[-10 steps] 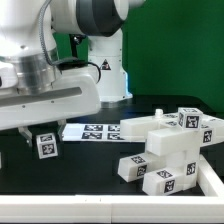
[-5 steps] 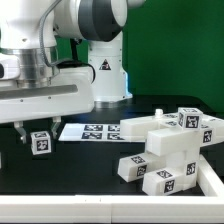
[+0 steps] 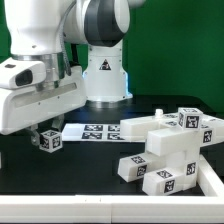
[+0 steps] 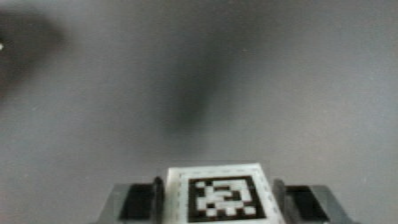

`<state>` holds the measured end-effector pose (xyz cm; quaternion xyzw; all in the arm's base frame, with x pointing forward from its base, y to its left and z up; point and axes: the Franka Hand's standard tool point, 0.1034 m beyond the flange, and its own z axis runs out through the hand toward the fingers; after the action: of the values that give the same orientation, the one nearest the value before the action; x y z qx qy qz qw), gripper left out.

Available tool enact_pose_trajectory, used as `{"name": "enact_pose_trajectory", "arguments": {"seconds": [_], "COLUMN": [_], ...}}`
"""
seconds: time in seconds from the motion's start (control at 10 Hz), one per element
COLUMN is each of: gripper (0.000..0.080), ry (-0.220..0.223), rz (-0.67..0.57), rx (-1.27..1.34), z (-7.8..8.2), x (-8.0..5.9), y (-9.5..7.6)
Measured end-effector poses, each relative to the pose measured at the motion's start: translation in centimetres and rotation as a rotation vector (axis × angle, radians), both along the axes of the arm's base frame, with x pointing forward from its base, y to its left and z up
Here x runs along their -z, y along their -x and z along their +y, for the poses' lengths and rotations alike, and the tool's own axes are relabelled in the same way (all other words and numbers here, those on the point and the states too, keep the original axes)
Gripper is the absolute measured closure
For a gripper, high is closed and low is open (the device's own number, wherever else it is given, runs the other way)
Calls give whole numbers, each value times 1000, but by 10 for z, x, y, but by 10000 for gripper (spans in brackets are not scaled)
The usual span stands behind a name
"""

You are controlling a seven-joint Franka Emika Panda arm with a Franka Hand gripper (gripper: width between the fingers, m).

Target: Assemble chair

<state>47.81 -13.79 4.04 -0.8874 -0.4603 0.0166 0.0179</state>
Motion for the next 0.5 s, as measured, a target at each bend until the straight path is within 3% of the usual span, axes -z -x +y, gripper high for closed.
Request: {"name": "enact_pose_trajectory", "arguments": {"seconds": [0.2, 0.5], "gripper": [514, 514], "ry": [13, -1], "rz": [-9, 4], "rx": [-183, -389], "z": [-3, 4], "x": [2, 18], "y": [2, 25]}}
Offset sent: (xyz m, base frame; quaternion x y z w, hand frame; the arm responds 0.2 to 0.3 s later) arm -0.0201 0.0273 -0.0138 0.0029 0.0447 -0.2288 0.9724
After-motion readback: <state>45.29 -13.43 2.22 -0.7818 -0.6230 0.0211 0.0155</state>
